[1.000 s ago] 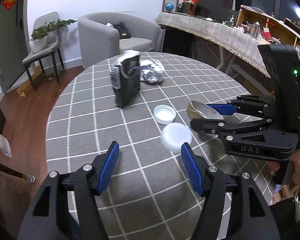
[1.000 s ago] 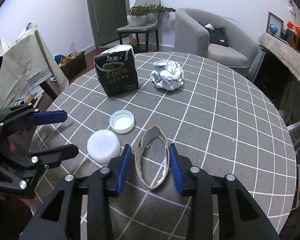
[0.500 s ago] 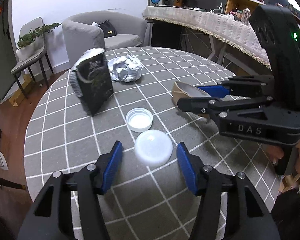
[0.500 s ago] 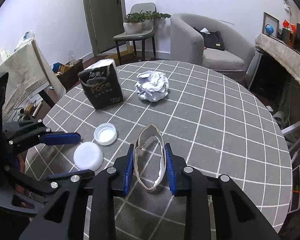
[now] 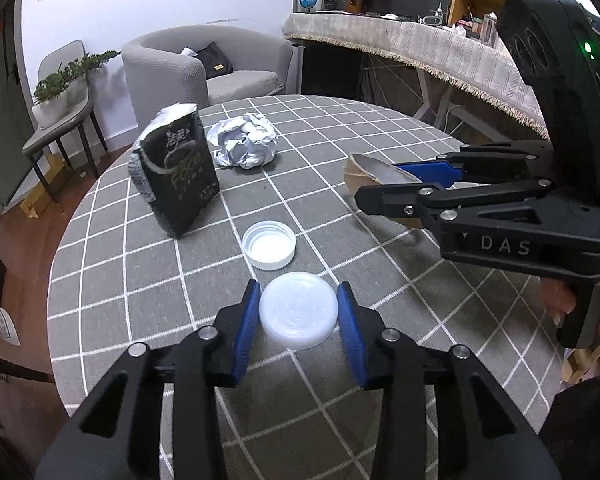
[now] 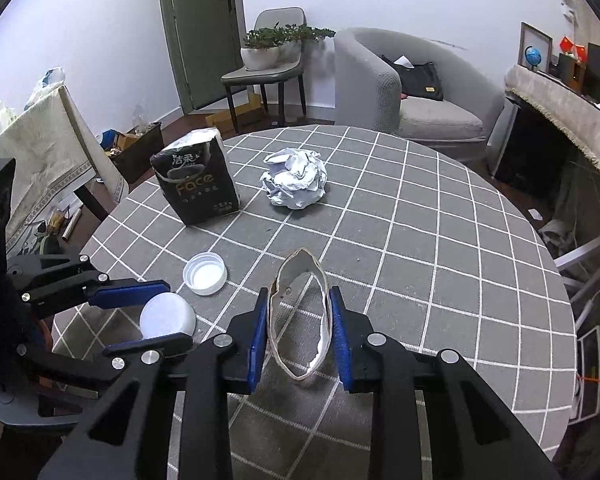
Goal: Collect trash
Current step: 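Grasp the large white round lid with the left gripper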
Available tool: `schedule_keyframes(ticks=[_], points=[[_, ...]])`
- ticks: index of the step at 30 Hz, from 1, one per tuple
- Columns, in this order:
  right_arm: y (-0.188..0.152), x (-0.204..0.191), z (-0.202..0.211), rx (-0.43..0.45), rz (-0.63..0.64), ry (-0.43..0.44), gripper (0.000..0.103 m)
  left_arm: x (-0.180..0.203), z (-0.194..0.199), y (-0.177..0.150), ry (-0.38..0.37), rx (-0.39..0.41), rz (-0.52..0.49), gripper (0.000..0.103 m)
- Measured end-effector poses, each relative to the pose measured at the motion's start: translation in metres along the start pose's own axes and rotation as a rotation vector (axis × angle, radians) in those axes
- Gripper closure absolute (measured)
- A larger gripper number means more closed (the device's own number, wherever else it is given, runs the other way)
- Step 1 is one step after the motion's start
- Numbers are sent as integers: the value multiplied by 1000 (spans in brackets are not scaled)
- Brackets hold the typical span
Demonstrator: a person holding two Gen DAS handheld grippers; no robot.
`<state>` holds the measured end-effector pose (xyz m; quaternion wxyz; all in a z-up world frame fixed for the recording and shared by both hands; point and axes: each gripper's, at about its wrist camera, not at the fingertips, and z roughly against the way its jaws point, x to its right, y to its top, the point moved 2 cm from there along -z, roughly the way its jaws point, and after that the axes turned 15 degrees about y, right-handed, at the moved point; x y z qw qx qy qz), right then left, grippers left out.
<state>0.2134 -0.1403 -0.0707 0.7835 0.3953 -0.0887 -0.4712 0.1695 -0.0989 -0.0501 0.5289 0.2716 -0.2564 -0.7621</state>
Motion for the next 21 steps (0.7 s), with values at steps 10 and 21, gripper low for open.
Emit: schedule_keyframes(ticks=[10, 21], points=[[-12, -28, 5, 15, 3, 24, 74, -9, 33, -19, 36, 25, 50, 61], [-35, -71, 19, 47, 14, 57, 74, -25, 70, -56, 102, 45, 88, 61]])
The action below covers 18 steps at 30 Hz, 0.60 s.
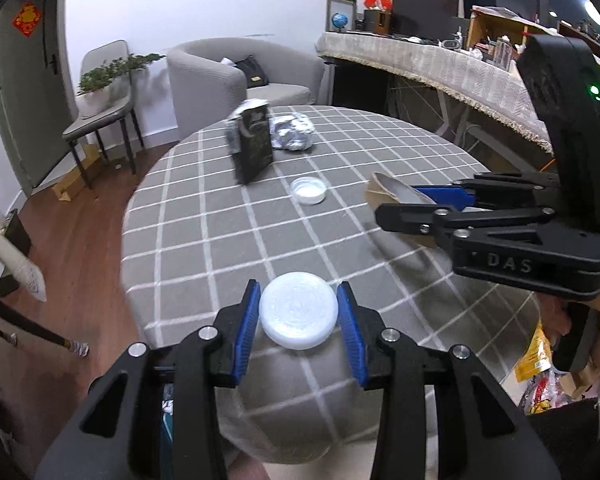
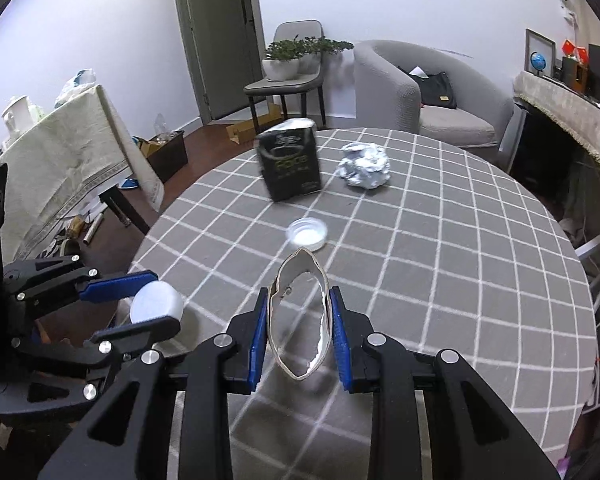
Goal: Collect trash
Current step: 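Carry the paper ring and white lid over the teal bin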
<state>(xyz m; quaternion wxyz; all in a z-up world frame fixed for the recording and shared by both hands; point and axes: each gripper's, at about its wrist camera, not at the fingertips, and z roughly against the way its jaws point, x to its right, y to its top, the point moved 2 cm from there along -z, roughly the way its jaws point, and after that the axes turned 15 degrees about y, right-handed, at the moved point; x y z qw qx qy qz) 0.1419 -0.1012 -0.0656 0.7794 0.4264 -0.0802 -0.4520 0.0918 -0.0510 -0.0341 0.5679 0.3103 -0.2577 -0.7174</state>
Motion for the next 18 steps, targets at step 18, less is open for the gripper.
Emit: schedule_keyframes(ticks=[18], points=[[-11, -72, -11, 19, 57, 63, 74, -68, 34, -36, 111, 16, 141, 61]])
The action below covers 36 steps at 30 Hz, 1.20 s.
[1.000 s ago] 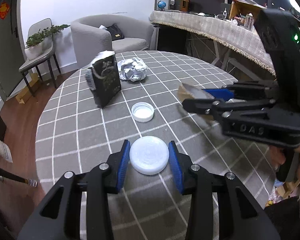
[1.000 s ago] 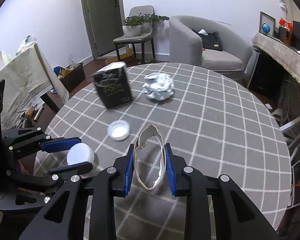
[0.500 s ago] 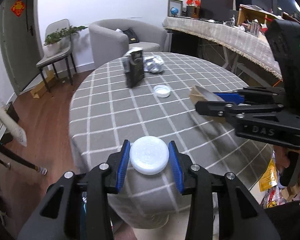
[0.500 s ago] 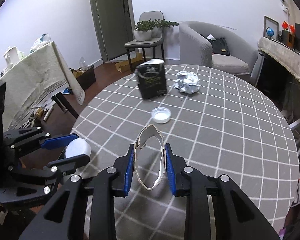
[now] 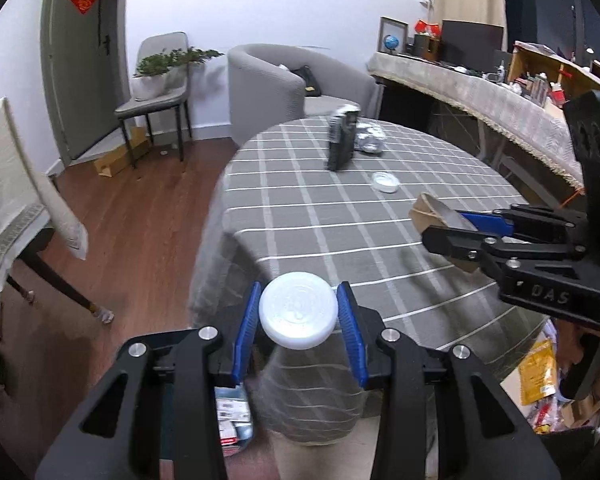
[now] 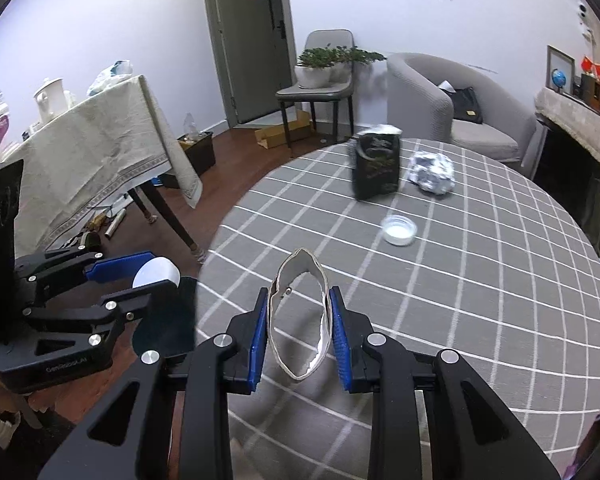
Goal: Collect trash
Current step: 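Carry the paper ring and white lid over the teal bin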
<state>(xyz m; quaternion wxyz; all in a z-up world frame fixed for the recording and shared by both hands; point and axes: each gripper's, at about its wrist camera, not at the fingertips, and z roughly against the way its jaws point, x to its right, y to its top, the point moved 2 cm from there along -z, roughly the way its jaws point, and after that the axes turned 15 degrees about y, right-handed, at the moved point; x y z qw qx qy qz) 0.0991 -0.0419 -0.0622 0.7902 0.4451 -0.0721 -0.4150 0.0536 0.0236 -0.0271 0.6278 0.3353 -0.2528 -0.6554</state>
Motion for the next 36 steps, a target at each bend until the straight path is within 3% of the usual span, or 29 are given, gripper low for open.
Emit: schedule_keyframes(ticks=[11, 15, 28, 30, 32, 36], points=[[16, -46, -35, -13, 46, 71, 74, -64, -21, -26, 93, -71, 62, 61], [20, -61, -51, -22, 56, 97, 74, -84, -37, -43, 127, -147, 59, 61], [23, -101, -108, -84, 76, 155, 74, -120, -90, -99, 87, -463, 75, 61], [23, -104, -116, -95, 78, 159, 74, -124, -91, -105, 91, -479, 72, 59], [22, -107, -124, -107, 78, 164, 74, -126, -92, -109, 85, -490, 62, 50], [20, -113, -138, -128, 79, 169, 74, -135, -90, -112, 90, -491, 54, 49]])
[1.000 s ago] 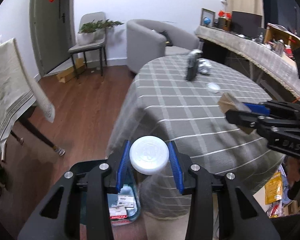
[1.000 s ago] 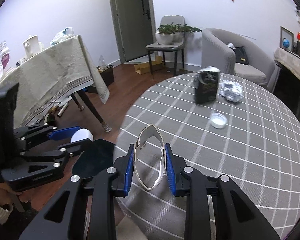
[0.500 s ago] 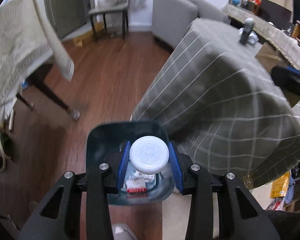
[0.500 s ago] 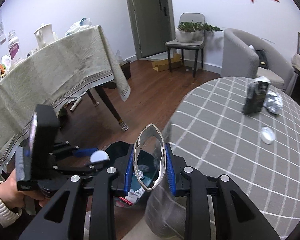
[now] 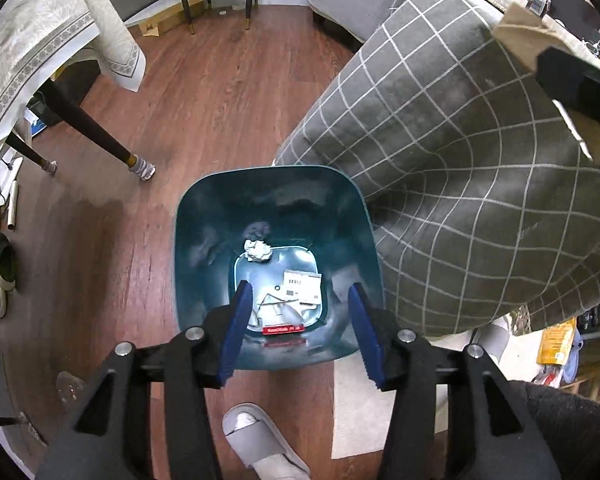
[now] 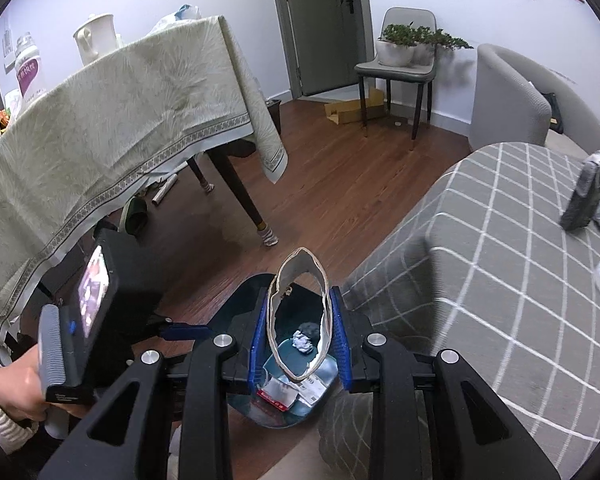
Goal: Collect trash
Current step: 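Carry the paper ring and white lid over the teal bin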
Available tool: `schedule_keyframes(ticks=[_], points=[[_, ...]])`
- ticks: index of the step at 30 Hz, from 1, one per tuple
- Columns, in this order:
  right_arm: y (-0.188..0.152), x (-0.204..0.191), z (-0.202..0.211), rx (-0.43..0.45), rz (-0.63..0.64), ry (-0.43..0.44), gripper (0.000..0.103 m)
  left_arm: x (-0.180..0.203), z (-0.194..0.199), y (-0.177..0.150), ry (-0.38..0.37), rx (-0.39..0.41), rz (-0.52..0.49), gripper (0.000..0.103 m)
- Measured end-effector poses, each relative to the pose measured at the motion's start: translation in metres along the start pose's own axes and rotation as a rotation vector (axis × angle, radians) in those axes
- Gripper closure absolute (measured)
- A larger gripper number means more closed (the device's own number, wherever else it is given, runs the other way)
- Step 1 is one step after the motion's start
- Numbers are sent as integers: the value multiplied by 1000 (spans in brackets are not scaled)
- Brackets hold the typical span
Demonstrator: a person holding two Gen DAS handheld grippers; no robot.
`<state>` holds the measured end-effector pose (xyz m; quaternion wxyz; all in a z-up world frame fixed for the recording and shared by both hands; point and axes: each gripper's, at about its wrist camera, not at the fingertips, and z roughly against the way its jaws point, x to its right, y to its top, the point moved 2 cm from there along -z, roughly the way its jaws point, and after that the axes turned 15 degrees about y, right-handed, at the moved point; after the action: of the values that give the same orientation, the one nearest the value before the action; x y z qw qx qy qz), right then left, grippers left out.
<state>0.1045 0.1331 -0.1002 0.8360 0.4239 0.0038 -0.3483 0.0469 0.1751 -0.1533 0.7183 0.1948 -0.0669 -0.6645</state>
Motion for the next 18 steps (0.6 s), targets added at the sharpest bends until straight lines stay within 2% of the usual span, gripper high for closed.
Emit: schedule_keyframes(ticks=[7, 18], points=[[-3, -5, -29, -47, -4, 8, 74, -33, 9, 0, 2, 35, 64, 49], [-24, -1, -90, -188, -46, -3, 74, -59, 38, 4, -13, 155, 120, 47]])
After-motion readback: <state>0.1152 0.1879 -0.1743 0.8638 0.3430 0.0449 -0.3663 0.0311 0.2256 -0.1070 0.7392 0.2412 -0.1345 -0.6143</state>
